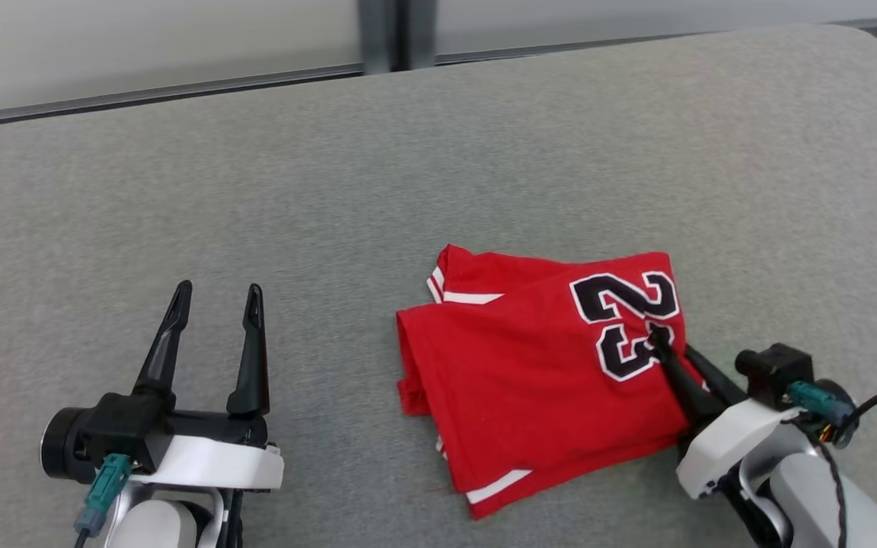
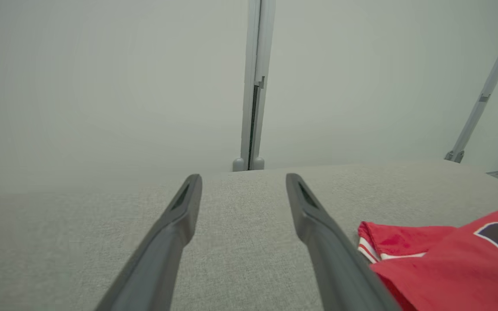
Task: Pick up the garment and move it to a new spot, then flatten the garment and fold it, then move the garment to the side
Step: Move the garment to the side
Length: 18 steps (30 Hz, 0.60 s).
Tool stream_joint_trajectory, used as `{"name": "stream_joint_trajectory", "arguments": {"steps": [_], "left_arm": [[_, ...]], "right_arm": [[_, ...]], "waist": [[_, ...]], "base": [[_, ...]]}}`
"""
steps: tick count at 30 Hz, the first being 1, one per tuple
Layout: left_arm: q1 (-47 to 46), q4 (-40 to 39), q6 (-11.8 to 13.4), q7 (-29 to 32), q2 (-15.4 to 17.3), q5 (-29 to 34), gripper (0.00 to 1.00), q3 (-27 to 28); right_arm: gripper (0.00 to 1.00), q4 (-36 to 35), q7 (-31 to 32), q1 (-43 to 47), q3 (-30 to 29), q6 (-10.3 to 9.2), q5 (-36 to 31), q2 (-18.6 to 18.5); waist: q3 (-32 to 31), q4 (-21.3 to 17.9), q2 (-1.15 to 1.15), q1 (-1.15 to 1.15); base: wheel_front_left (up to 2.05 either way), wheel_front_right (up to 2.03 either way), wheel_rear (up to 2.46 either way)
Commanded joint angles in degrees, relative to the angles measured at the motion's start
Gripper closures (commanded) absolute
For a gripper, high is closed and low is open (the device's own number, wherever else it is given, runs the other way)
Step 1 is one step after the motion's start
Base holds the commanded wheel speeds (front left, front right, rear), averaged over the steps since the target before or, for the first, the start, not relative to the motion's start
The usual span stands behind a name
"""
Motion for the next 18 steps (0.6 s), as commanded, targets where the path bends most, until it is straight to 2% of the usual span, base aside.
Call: {"name": "stream_joint_trajectory", "arguments": {"steps": [1, 3, 10, 14, 18], "left_arm": [[-1.5, -0.8, -0.2, -0.1, 0.8, 0.9, 0.0, 0.2], [-2.3, -1.4, -0.4, -0.1, 1.3, 1.3, 0.0, -0.2], [-5.1, -4.3, -1.5, 1.6, 2.5, 2.8, 0.0, -2.2], [-7.6, -6.6, -3.0, 3.3, 2.8, 4.1, 0.0, -5.0], [-10.7, -8.8, -4.2, 4.8, 3.2, 5.2, 0.0, -6.9]], "right_arm": [[1.0, 1.0, -0.8, -2.7, 0.1, -0.14, 0.9, -2.0], [1.0, 2.0, -1.3, -5.0, -0.2, -0.13, 1.3, -3.6], [1.0, 6.7, -2.4, -12.1, -2.9, -0.13, 3.0, -7.7], [1.0, 10.6, -2.8, -16.4, -4.6, -0.13, 4.5, -11.1], [1.0, 14.6, -2.9, -21.6, -5.8, -0.13, 5.8, -12.9]], "waist": [[2.0, -7.8, 0.0, 0.0], [2.8, -10.0, 0.0, 0.0], [5.7, -14.0, 0.0, 0.0], [8.3, -14.1, 0.0, 0.0], [12.5, -13.3, 0.0, 0.0]], "base": [[0.0, 0.0, 0.0], [0.0, 0.0, 0.0], [0.0, 0.0, 0.0], [0.0, 0.0, 0.0], [0.0, 0.0, 0.0]]}}
